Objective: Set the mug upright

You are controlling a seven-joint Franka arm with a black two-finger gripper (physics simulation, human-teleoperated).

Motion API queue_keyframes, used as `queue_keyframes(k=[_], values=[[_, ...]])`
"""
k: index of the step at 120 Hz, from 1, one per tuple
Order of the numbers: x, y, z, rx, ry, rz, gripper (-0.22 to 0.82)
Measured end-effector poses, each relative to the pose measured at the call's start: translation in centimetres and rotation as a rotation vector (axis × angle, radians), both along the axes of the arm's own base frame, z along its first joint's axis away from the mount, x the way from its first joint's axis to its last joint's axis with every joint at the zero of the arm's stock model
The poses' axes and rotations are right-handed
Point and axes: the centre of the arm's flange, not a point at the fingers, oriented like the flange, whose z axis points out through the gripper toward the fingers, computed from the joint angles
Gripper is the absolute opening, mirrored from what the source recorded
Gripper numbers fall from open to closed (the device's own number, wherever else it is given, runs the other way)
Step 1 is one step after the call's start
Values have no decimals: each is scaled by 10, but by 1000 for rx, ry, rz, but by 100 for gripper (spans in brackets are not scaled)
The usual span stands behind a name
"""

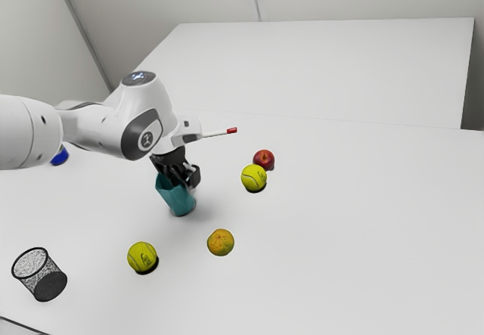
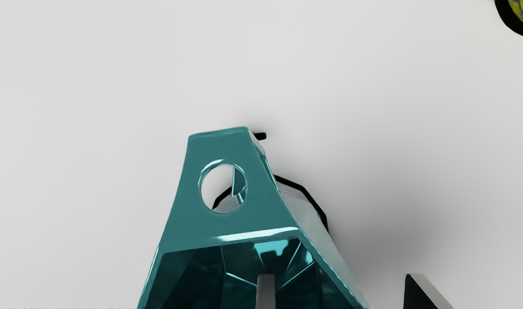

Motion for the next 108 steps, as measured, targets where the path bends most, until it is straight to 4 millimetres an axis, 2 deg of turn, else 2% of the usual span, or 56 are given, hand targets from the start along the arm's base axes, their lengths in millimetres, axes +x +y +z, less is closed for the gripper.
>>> queue_keyframes(k=[24, 59, 68, 78, 90, 99, 108], values=[[-4, -6, 19, -11, -28, 3, 39], [-11, -17, 66, -34, -83, 2, 47], [2, -18, 91, -35, -104, 9, 51], [37, -17, 125, -31, -111, 32, 54], [68, -15, 154, -24, -81, 55, 57], [77, -17, 166, -20, -44, 61, 58], [77, -21, 170, -21, 1, 62, 59]])
